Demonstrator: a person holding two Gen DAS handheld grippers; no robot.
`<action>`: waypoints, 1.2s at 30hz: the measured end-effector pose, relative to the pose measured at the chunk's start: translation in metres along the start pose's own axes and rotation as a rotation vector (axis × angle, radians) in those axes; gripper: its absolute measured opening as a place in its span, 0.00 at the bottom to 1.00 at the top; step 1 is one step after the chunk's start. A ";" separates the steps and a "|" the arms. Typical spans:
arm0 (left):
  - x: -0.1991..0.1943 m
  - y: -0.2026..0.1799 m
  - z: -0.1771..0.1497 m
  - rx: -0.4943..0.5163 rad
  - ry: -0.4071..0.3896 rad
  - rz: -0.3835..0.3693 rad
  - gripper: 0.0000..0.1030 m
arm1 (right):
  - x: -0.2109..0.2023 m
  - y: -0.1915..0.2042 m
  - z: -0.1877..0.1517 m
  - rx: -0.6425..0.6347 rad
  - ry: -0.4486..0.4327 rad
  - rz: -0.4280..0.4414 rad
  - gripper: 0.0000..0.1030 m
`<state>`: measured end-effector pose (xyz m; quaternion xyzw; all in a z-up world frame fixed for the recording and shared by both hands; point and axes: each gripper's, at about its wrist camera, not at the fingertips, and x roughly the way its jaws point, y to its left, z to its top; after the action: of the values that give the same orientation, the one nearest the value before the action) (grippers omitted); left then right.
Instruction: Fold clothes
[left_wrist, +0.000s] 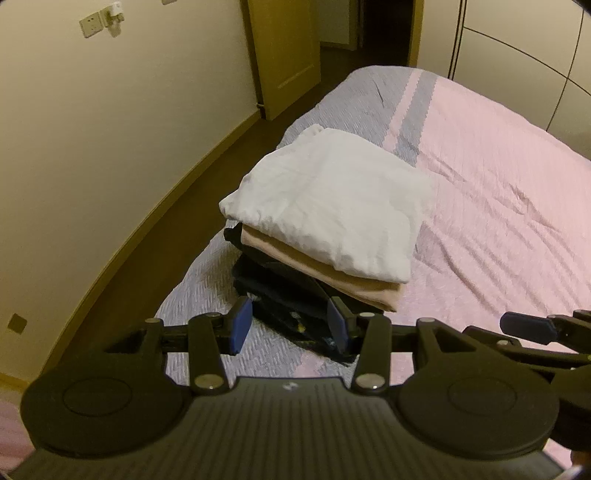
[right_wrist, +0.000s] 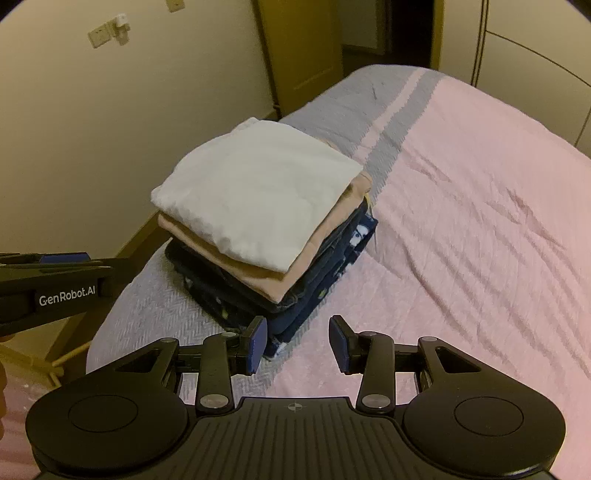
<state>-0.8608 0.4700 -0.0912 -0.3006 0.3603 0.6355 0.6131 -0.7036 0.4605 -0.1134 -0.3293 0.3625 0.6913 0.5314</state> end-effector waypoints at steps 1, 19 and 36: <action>-0.004 -0.002 -0.003 -0.008 -0.003 0.006 0.40 | -0.003 -0.002 -0.002 -0.008 -0.005 0.004 0.40; -0.079 -0.069 -0.098 -0.294 -0.085 0.275 0.59 | -0.042 -0.053 -0.052 -0.276 0.005 0.127 0.40; -0.077 -0.163 -0.120 -0.494 -0.009 0.206 0.58 | -0.038 -0.129 -0.056 -0.387 0.061 0.187 0.44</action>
<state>-0.7008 0.3255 -0.1100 -0.4002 0.2202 0.7646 0.4548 -0.5663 0.4161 -0.1304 -0.4110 0.2676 0.7839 0.3807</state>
